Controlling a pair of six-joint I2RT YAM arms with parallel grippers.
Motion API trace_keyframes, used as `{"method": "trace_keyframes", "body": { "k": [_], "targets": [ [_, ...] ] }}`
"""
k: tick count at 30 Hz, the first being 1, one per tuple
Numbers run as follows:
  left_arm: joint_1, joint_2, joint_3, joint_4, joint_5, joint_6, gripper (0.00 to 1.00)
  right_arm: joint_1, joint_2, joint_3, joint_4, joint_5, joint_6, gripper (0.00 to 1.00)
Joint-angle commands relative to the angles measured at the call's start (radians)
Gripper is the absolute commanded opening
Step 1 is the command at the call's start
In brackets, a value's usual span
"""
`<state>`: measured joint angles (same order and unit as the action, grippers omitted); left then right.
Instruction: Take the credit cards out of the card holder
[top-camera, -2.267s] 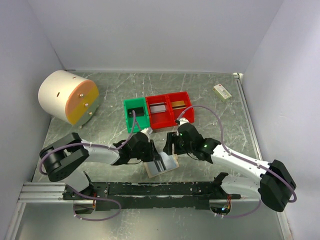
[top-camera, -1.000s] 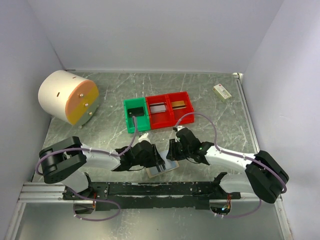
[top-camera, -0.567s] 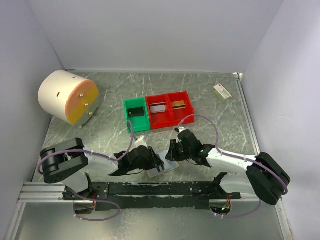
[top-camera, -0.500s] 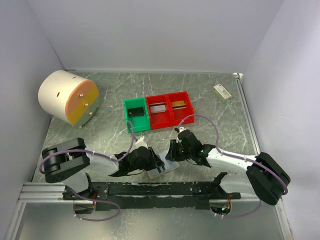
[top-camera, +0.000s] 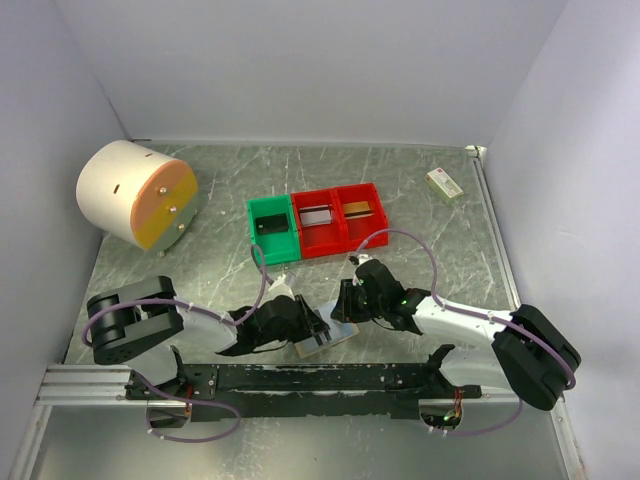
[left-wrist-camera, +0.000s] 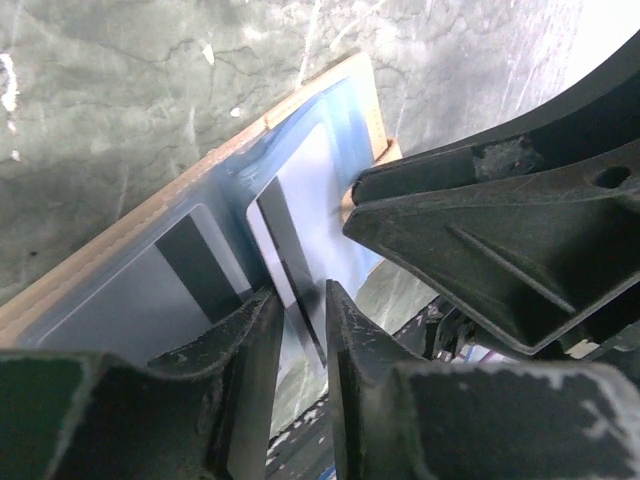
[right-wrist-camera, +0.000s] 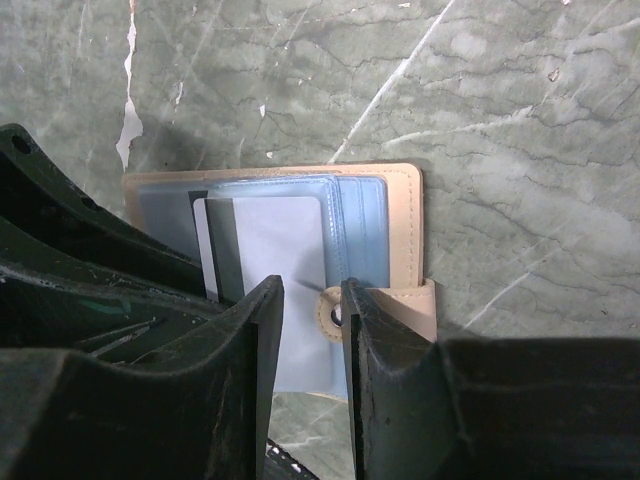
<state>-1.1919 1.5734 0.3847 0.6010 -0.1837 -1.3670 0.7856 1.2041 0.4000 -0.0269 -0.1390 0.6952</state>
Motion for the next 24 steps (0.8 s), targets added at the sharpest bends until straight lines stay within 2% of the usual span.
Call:
{"method": "trace_keyframes", "body": {
  "k": [1,5,13,24],
  "targets": [
    [-0.011,-0.004,0.047,-0.036,-0.023,0.018,0.37,0.003,0.026,-0.028,-0.131,0.016,-0.017,0.31],
    [-0.02,-0.006,0.031,-0.015,-0.033,0.004,0.42,0.003,0.022,-0.02,-0.142,0.025,-0.021,0.32],
    [-0.048,-0.024,0.021,-0.043,-0.062,-0.031,0.42,0.002,0.016,-0.015,-0.149,0.038,-0.022,0.33],
    [-0.06,-0.072,-0.006,-0.034,-0.084,-0.02,0.32,0.001,0.028,-0.008,-0.153,0.048,-0.025,0.33]
  ]
}}
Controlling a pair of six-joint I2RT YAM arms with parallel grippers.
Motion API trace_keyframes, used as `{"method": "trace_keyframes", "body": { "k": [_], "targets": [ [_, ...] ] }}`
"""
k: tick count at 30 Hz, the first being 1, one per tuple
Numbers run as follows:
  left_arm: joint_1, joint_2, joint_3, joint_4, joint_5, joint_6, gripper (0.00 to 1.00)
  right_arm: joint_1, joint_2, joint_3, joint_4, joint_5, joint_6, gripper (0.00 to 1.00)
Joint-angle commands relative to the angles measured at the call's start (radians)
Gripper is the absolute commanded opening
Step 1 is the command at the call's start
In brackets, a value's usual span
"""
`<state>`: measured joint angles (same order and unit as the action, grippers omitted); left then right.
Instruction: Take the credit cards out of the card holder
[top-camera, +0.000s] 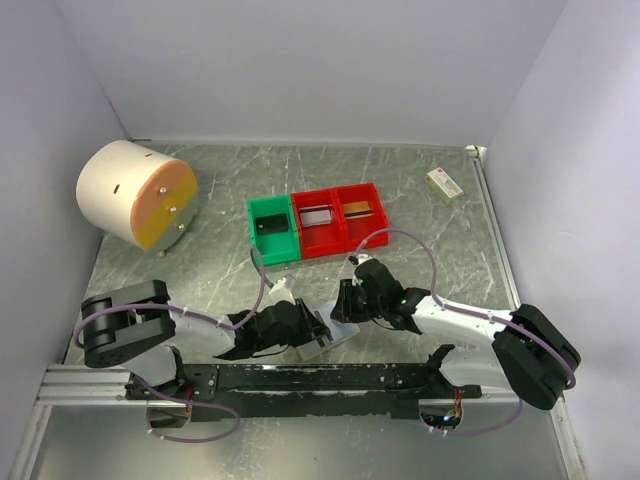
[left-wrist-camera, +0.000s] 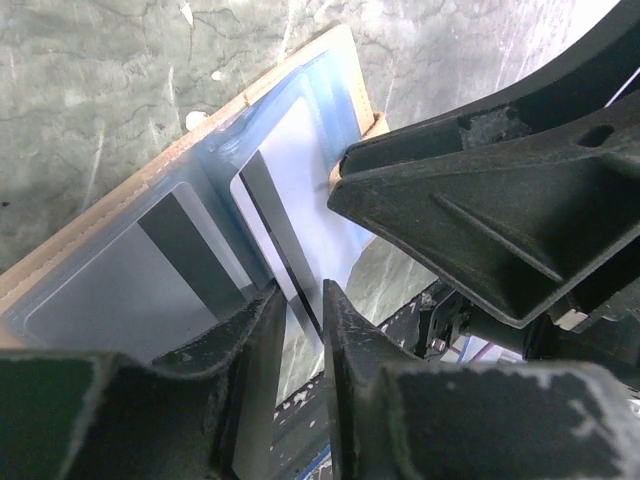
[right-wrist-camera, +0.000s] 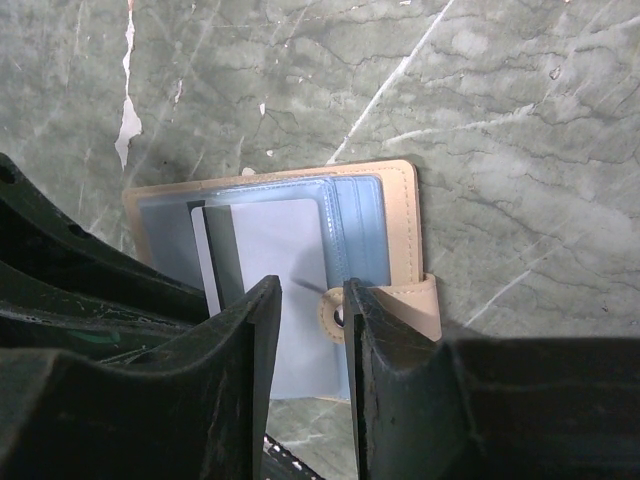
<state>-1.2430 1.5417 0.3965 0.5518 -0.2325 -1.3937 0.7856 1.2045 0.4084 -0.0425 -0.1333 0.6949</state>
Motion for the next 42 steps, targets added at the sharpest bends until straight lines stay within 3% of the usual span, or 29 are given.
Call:
{"method": "trace_keyframes", "body": {
  "k": [1,10,27,35,42],
  "targets": [
    [-0.009,-0.046,-0.021,0.015,-0.037,0.012,0.31,0.002,0.028,-0.014,-0.138,0.04,-0.025,0.33],
    [-0.009,-0.057,-0.033,0.024,-0.04,0.008,0.19,0.001,0.033,-0.01,-0.136,0.039,-0.025,0.33],
    [-0.009,-0.089,-0.026,-0.081,-0.06,0.015,0.16,0.001,-0.012,0.063,-0.203,0.03,-0.04,0.34],
    [-0.009,-0.095,0.029,-0.196,-0.08,0.044,0.16,-0.013,-0.065,0.158,-0.359,0.236,-0.04,0.5],
    [-0.006,-0.086,0.063,-0.229,-0.062,0.09,0.21,-0.044,0.034,0.106,-0.276,0.056,-0.054,0.49]
  ]
}}
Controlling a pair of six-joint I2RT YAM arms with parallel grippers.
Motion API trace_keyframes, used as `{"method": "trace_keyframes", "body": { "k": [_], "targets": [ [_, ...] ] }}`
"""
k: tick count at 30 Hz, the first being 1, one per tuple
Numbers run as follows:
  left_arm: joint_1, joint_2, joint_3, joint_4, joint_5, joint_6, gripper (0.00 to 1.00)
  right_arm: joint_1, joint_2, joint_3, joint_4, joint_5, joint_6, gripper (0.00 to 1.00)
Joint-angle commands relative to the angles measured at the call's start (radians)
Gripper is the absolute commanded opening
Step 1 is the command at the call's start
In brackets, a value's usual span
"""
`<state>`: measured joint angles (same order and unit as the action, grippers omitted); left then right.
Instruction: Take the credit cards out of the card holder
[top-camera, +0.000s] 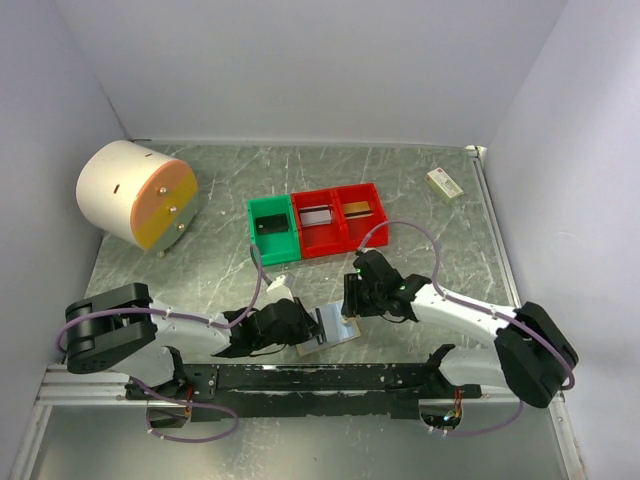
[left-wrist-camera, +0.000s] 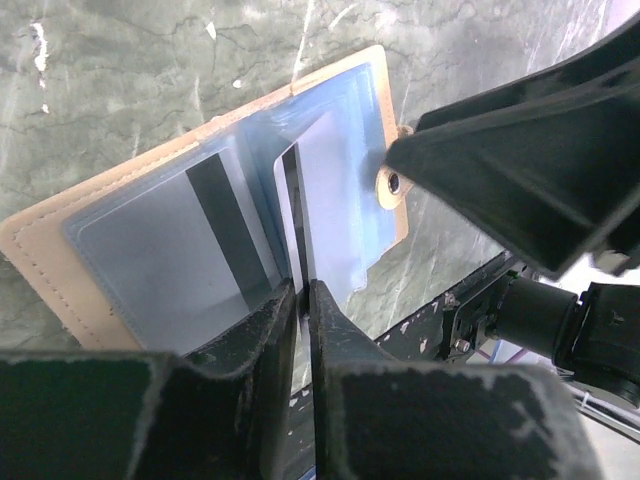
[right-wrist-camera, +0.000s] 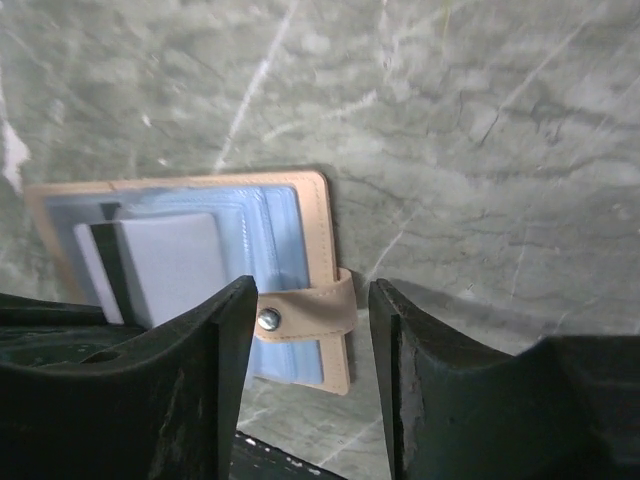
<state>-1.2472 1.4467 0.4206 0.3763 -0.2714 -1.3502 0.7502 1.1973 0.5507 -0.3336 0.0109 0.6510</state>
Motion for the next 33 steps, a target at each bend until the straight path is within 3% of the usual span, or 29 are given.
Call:
{"method": "trace_keyframes", "body": {
  "k": [1,8,16,18,24,27,33],
  "targets": [
    [-0.001,0.007,0.04,-0.05,-0.022,0.048,0.22,-0.009,0.037,-0.052,0.031,-0.113,0.003,0.47],
    [-0.002,-0.021,-0.025,0.081,-0.011,0.045,0.28,-0.006,-0.112,-0.171,0.111,-0.201,0.112,0.43],
    [-0.001,-0.03,-0.036,0.066,-0.014,0.033,0.29,-0.009,-0.164,-0.075,-0.04,-0.045,0.035,0.47],
    [-0.001,-0.028,-0.034,0.067,-0.013,0.033,0.3,-0.009,-0.166,-0.051,-0.018,-0.079,-0.001,0.46],
    [-0.001,-0.016,-0.022,0.071,-0.008,0.036,0.33,-0.006,-0.088,-0.06,0.171,-0.389,-0.02,0.36],
    [-0.001,-0.017,-0.022,0.073,-0.007,0.033,0.3,-0.006,-0.037,-0.089,0.246,-0.453,-0.012,0.3],
    [-0.001,-0.031,-0.038,0.088,-0.012,0.028,0.23,-0.005,0.052,-0.08,0.193,-0.367,-0.042,0.21]
  ]
}}
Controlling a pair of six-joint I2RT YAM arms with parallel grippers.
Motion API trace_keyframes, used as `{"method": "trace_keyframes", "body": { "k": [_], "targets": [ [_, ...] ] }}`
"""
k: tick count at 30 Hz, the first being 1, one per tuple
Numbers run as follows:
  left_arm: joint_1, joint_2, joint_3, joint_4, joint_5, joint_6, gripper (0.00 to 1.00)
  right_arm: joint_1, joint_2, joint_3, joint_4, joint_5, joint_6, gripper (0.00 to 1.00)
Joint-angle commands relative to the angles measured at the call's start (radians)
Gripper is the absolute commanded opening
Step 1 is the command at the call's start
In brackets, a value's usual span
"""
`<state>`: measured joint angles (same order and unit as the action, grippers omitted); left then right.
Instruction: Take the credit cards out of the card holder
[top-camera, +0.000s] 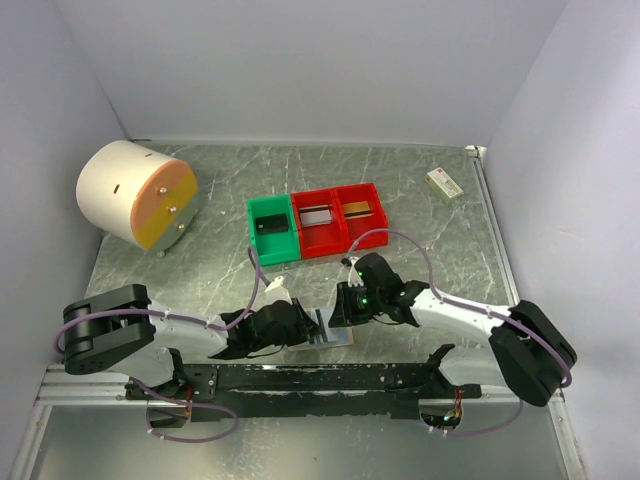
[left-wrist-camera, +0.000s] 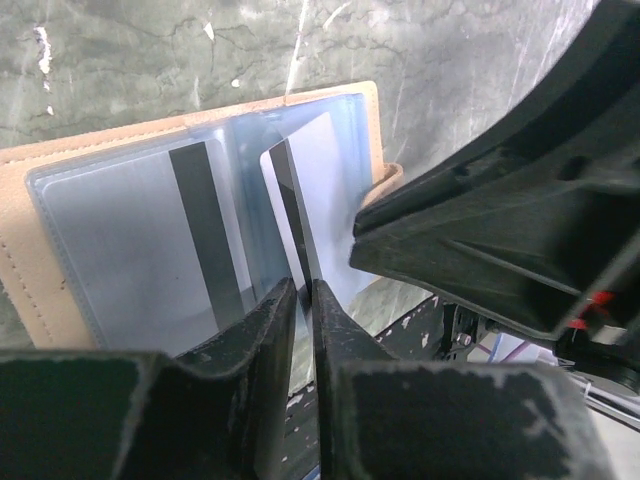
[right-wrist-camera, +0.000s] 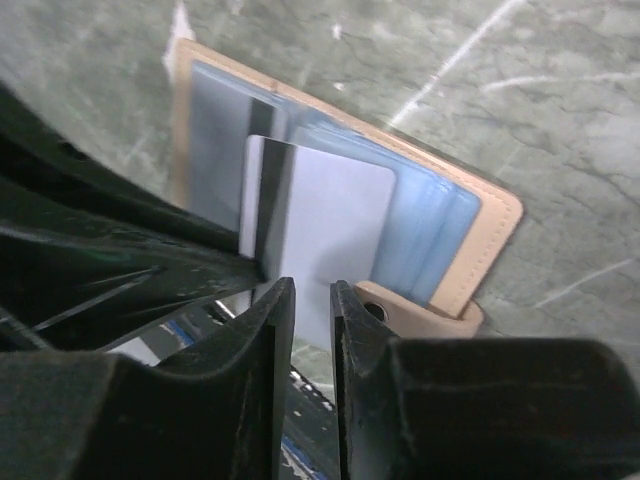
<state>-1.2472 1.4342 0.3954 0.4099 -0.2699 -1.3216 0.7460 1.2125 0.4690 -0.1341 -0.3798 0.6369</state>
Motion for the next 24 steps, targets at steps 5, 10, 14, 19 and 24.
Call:
{"method": "trace_keyframes", "body": {
  "k": [5,10,14,19,24],
  "targets": [
    [-0.002,-0.031,-0.02,0.045,-0.021,-0.004,0.15,-0.003,0.038,-0.024,-0.032,0.098,-0.014,0.19],
    [-0.001,-0.055,-0.034,0.019,-0.035,-0.021,0.07,-0.002,0.04,-0.045,-0.023,0.107,0.005,0.19],
    [-0.001,-0.078,-0.038,-0.007,-0.044,-0.027,0.07,-0.003,0.047,-0.049,-0.016,0.109,0.006,0.19],
    [-0.001,-0.057,-0.028,0.007,-0.028,-0.017,0.2,-0.003,0.049,-0.045,-0.01,0.094,0.002,0.19],
    [-0.001,0.007,-0.012,0.089,0.0,-0.007,0.33,-0.003,0.055,-0.057,0.006,0.086,0.009,0.19]
  ]
}}
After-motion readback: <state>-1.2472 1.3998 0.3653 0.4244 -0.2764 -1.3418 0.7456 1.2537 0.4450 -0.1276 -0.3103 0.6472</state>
